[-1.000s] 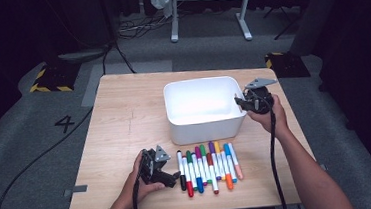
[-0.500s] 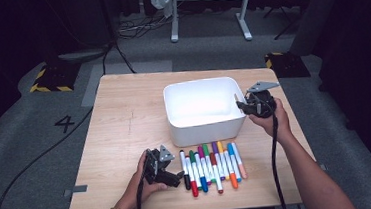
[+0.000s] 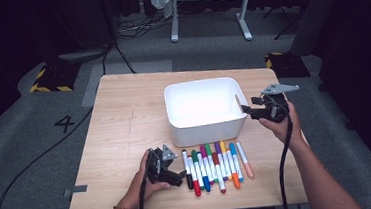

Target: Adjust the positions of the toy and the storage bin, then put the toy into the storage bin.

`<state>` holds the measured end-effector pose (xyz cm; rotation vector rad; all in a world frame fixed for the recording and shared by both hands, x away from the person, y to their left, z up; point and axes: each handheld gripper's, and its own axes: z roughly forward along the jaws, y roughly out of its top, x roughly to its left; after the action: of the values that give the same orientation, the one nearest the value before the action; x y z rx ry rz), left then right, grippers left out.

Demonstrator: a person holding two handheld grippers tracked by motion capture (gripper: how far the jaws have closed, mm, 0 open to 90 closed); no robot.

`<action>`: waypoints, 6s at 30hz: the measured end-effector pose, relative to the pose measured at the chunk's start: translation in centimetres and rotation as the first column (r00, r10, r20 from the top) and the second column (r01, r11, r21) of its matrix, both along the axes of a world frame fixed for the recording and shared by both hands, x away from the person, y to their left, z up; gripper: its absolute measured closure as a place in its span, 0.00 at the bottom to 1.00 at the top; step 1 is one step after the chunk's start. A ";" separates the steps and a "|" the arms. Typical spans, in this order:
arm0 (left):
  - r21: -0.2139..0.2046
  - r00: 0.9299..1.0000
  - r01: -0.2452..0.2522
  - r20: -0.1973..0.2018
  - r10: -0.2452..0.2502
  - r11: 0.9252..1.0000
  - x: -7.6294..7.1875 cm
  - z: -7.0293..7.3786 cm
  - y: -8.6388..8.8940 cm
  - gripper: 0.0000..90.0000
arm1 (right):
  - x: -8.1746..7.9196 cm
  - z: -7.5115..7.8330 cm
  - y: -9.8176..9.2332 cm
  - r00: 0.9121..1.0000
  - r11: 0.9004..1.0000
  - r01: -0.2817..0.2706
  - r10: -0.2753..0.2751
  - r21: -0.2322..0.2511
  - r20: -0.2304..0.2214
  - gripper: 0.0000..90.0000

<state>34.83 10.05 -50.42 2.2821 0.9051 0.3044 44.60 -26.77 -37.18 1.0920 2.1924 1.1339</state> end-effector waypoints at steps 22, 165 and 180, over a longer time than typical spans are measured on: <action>0.004 1.000 0.013 0.002 -0.013 1.000 0.2 0.0 -0.7 0.00 | -8.7 -10.8 -5.7 0.977 0.988 -0.095 0.069 -0.123 -0.203 0.47; 0.003 0.999 0.040 -0.002 -0.040 0.999 0.9 0.0 3.7 0.00 | 1.8 3.4 5.4 0.785 0.779 -0.612 0.619 -0.137 0.013 0.83; 0.002 0.999 0.039 -0.002 -0.039 0.999 0.9 0.0 3.7 0.00 | 2.9 1.7 7.6 0.712 0.687 -0.701 0.686 -0.189 -0.148 0.83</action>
<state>35.77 13.78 -50.41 2.2995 0.8601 0.2864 47.48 -19.21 -35.47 0.1527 2.8081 1.0682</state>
